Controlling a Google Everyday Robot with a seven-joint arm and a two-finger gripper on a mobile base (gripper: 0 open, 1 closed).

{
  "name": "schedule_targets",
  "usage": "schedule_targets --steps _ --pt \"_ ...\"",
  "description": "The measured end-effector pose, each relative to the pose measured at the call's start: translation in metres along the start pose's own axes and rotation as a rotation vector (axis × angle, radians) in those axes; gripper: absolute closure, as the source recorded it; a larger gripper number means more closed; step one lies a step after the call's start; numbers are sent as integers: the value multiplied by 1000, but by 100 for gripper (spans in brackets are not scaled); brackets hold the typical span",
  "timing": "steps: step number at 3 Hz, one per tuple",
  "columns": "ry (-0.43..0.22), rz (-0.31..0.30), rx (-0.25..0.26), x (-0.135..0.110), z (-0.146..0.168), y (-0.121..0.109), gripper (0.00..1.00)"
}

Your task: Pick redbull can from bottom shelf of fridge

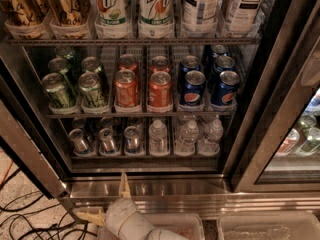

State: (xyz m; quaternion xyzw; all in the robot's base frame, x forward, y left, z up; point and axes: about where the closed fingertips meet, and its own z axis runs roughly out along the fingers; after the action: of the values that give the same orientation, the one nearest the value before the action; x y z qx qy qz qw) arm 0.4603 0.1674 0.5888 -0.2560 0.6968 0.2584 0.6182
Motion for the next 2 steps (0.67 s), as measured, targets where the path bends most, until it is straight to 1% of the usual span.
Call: schedule_targets --steps 1,2 --pt "-1 -4 -2 0 0 1 0" --pt "-16 -22 -13 1 21 -6 0"
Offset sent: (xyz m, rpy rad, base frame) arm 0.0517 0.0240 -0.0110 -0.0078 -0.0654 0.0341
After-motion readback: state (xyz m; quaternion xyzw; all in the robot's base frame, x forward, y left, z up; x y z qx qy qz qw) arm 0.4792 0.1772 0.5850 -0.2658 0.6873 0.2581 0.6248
